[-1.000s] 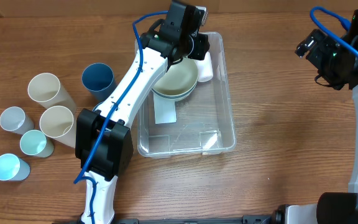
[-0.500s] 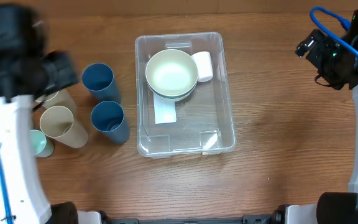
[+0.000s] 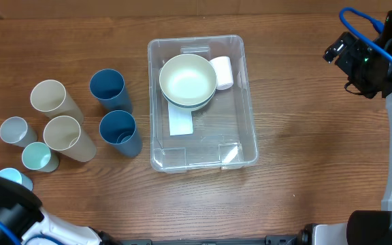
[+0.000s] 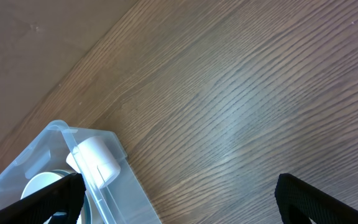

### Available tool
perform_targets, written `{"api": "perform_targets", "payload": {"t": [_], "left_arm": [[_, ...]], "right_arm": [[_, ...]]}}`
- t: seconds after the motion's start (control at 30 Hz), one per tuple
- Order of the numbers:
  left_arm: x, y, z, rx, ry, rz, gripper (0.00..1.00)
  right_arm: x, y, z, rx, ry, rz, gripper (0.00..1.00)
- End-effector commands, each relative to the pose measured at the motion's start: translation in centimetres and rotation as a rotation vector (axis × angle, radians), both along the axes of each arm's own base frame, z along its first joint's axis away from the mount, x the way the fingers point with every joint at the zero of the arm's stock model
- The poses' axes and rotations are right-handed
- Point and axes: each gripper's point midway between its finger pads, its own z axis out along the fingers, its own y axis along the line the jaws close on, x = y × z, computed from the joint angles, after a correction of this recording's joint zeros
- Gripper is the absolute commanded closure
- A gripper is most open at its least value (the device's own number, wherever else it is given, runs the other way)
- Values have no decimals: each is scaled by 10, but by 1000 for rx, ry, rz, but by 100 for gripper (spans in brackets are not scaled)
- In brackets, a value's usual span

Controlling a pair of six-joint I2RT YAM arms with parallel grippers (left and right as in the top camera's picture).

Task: Pack container
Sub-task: 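Carry the pink cup into the bin's back corner and release it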

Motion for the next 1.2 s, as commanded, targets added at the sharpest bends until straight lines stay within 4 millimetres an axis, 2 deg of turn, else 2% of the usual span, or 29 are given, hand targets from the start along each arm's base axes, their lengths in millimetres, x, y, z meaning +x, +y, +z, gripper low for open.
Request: {"api": "perform_targets", "payload": {"t": [0.0,0.1,0.17,0.23,0.3,0.33,0.37,0.43,0.5,0.57,0.6,0.63,0.67,0.7,0.73,0.77,0.8,0.83,0.87,0.9,0.93,0.97,1.03,1.1,1.17], "left_arm": [[22,-3,-50,-93,43,-130,19],[46,-2,-93,-139,37,-217,22],[50,-2,-104,-138,53,-230,23],[52,0,-116,-129,86,-238,39],[54,0,-130,-144,93,-240,80],[54,-1,-131,-150,92,-239,96],[56,-1,-126,-147,81,-236,96],[61,3,-100,-115,44,-226,96],[69,10,-52,-43,-21,-211,96],[79,11,33,86,-165,-193,96],[82,6,65,125,-228,-191,96],[84,-7,104,161,-312,-209,96],[85,-29,148,201,-411,-252,96],[86,-61,190,235,-506,-314,96],[87,-97,222,257,-589,-397,96],[88,-132,243,271,-646,-483,96],[90,-183,263,284,-701,-637,96],[93,-231,271,271,-735,-783,95],[97,-292,270,216,-753,-954,95],[100,-337,260,178,-734,-1074,95],[102,-357,253,165,-716,-1129,95],[106,-387,238,151,-673,-1208,94],[118,-453,186,110,-543,-1371,94],[130,-504,124,47,-413,-1480,94],[138,-539,75,9,-323,-1538,94]], "right_arm": [[1,1,6,3,-21,0,0],[1,1,6,3,-21,0,0],[1,1,6,3,-21,0,0],[1,1,6,3,-21,0,0],[1,1,6,3,-21,0,0],[1,1,6,3,-21,0,0],[1,1,6,3,-21,0,0],[1,1,6,3,-21,0,0],[1,1,6,3,-21,0,0],[1,1,6,3,-21,0,0],[1,1,6,3,-21,0,0],[1,1,6,3,-21,0,0],[1,1,6,3,-21,0,0],[1,1,6,3,-21,0,0],[1,1,6,3,-21,0,0],[1,1,6,3,-21,0,0],[1,1,6,3,-21,0,0],[1,1,6,3,-21,0,0],[1,1,6,3,-21,0,0],[1,1,6,3,-21,0,0],[1,1,6,3,-21,0,0],[1,1,6,3,-21,0,0],[1,1,6,3,-21,0,0],[1,1,6,3,-21,0,0],[1,1,6,3,-21,0,0]]}}
